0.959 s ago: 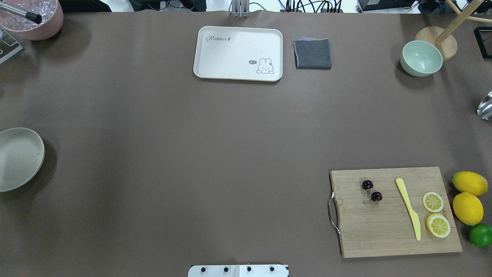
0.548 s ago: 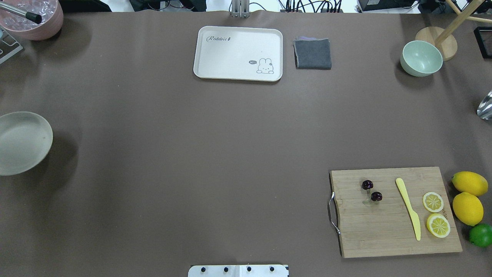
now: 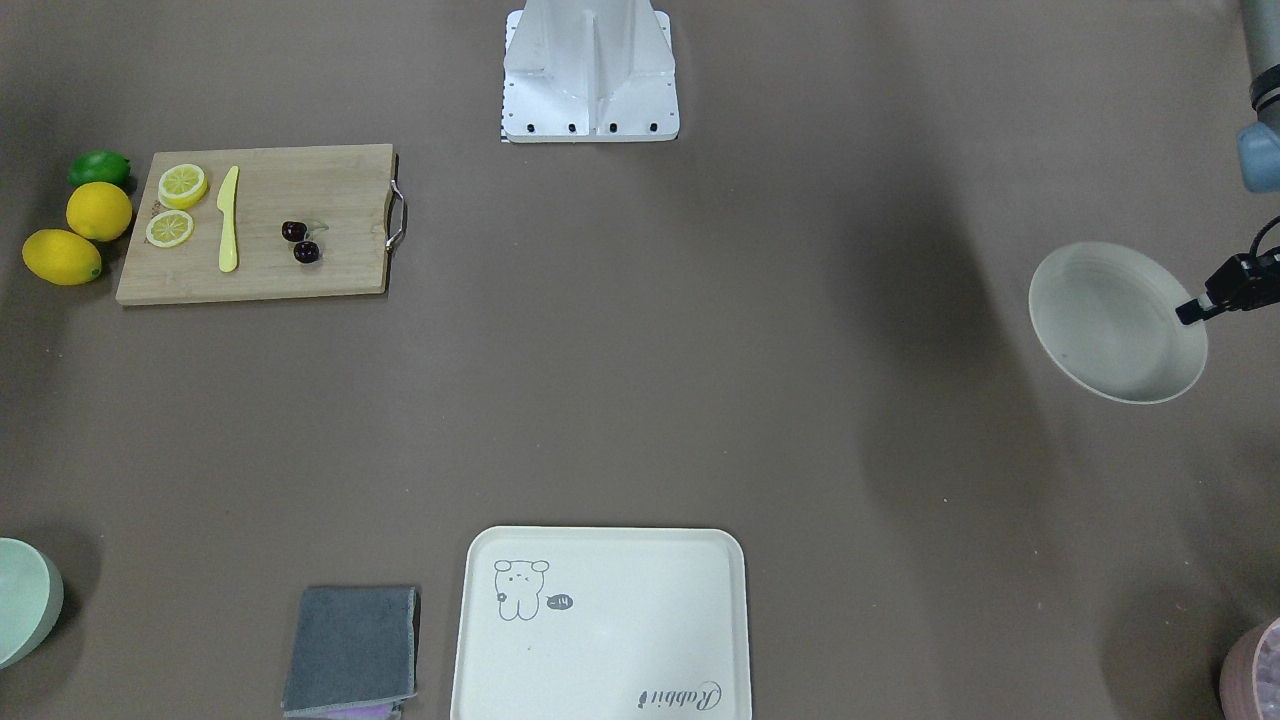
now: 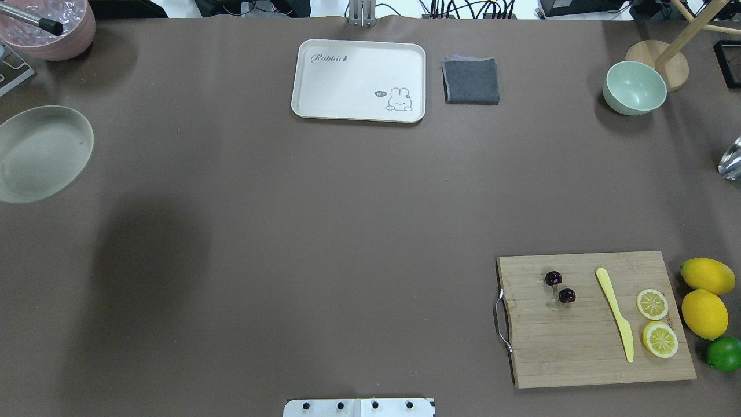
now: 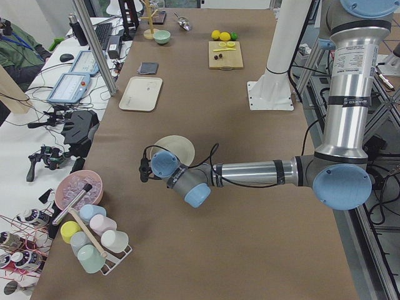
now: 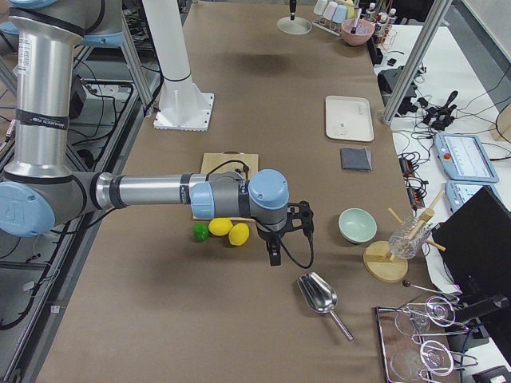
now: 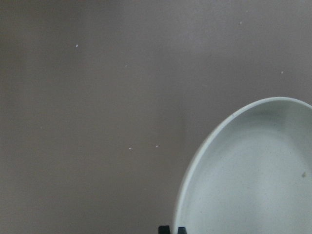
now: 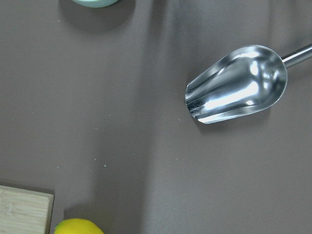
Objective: Place red cherry on plate
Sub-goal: 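Slide the plate to table center with left gripper while right arm reaches in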
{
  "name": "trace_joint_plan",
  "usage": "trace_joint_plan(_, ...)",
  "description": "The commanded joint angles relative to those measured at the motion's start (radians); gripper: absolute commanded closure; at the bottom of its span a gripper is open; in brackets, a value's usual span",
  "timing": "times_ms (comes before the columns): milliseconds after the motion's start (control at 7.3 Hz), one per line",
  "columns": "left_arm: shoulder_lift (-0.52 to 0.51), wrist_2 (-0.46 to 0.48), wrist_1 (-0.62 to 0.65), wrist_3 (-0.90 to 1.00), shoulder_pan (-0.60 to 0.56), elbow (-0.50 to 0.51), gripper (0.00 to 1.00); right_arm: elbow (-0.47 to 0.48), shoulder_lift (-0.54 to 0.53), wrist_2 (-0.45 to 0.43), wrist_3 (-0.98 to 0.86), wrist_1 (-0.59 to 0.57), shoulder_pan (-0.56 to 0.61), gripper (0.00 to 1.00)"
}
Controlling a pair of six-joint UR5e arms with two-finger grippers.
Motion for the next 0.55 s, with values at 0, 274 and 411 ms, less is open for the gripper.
trace_joint_plan(0,-0.069,0.104,0.002,-0.25,0.111,-0.104,1.0,-0.001,0.058,-0.002,0.044,0.0,-0.053,0.0)
trace_joint_plan(274,-0.139,0.283,0.002,-0.471,0.29,-0.167,1.0,-0.001,0.173,-0.034,0.247,0.0,-0.169,0.0)
trace_joint_plan(411,-0.219,0.378,0.006,-0.597,0.394,-0.166,1.0,0.008,0.213,-0.034,0.338,0.001,-0.217,0.0)
